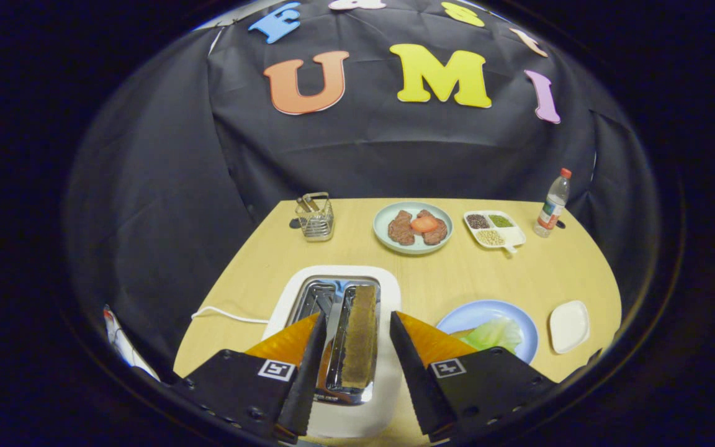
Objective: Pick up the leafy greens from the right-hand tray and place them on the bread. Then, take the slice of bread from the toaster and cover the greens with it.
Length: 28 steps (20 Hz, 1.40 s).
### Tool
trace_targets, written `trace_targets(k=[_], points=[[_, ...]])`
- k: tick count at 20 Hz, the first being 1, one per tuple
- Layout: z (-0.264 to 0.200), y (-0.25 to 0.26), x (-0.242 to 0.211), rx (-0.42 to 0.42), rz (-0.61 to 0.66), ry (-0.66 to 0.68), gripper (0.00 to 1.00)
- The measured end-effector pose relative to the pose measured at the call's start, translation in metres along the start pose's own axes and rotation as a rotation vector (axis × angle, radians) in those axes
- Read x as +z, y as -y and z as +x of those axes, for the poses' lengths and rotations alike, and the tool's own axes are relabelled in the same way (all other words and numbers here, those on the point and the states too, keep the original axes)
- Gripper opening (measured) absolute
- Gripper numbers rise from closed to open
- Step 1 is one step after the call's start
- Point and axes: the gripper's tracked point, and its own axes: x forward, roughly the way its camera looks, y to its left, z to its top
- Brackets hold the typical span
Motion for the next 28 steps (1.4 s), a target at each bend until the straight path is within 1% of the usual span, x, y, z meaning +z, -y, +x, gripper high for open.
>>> trace_targets(k=[1,2,3,4,5,7,10,13,21,23,28], points=[[0.003,0.001,-0.003,-0.013,-0.005,-0.002,0.64],[-0.008,-0.005,-0.007,0.005,-0.019,-0.012,0.64],[-0.001,-0.003,-0.004,-0.002,-0.022,-0.009,0.11],[-0.001,-0.005,-0.001,0.009,-0.027,0.003,0.11],[-0.001,-0.002,-0.003,0.001,-0.034,0.002,0.11],[-0.005,-0.007,0.000,0.028,-0.040,0.018,0.11],[-0.019,-0.006,0.008,0.048,-0.002,0.045,0.11],[-0.035,-0.008,0.020,0.064,0.013,0.045,0.11],[-0.096,-0.013,0.064,0.070,-0.001,0.136,0.11],[-0.111,-0.008,0.074,0.066,0.009,0.160,0.11],[-0.128,0.010,0.079,0.055,0.020,0.177,0.11]])
